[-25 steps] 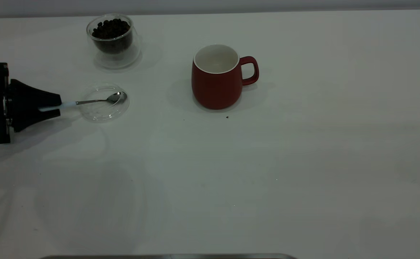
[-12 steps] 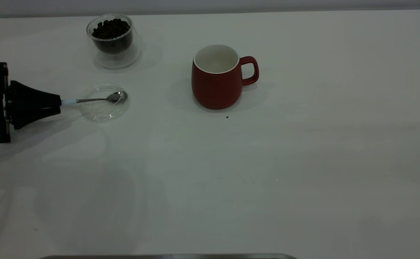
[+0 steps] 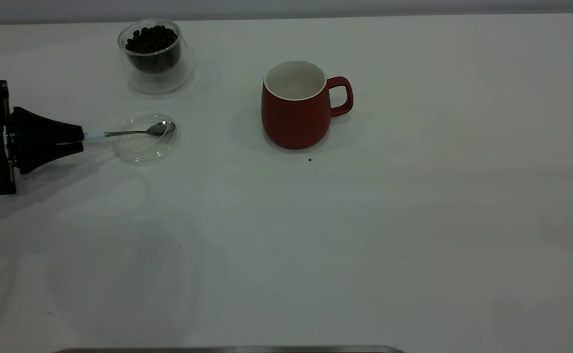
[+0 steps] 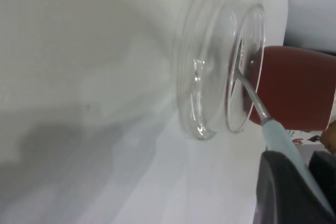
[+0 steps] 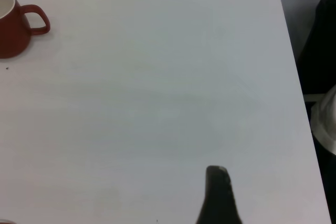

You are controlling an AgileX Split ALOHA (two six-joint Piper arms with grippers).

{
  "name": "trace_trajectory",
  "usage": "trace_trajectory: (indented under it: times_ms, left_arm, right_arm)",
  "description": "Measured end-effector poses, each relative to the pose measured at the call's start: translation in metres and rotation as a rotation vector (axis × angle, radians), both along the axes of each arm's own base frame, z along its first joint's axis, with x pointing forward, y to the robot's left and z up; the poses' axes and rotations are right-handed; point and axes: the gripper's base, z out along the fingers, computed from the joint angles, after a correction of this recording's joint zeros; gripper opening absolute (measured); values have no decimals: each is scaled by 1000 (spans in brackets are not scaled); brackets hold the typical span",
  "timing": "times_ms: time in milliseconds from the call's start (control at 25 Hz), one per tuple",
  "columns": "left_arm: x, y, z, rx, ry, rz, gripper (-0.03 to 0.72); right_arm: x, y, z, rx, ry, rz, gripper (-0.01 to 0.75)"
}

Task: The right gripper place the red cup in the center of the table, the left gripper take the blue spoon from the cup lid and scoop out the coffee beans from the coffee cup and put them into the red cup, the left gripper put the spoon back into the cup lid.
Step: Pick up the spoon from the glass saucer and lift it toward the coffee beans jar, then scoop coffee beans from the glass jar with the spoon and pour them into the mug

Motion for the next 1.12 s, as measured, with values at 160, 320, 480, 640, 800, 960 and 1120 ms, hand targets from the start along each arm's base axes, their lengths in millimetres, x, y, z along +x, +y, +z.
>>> trace_trajectory:
  times_ms: [160, 320, 480, 640, 800, 960, 1120]
  left_arm:
    - [0, 0, 0, -10, 23, 11, 125]
    - [0, 1, -3, 8, 58, 29, 125]
    - [1, 2, -2, 20, 62, 29, 125]
    - [5, 6, 15, 70, 44, 2, 125]
    - [10, 9, 41, 94, 32, -28, 124]
    - [13, 11, 65, 108, 45, -35, 124]
    - [16, 14, 94, 140, 23, -48, 124]
  right_arm:
    - [0, 0, 0, 0, 0, 0, 590]
    - [0, 0, 0, 0, 0, 0, 590]
    - [0, 0, 0, 0, 0, 0, 590]
    - [0, 0, 0, 0, 0, 0, 590]
    - [0, 0, 0, 0, 0, 0, 590]
    - [0, 0, 0, 0, 0, 0, 590]
    - [0, 0, 0, 0, 0, 0, 590]
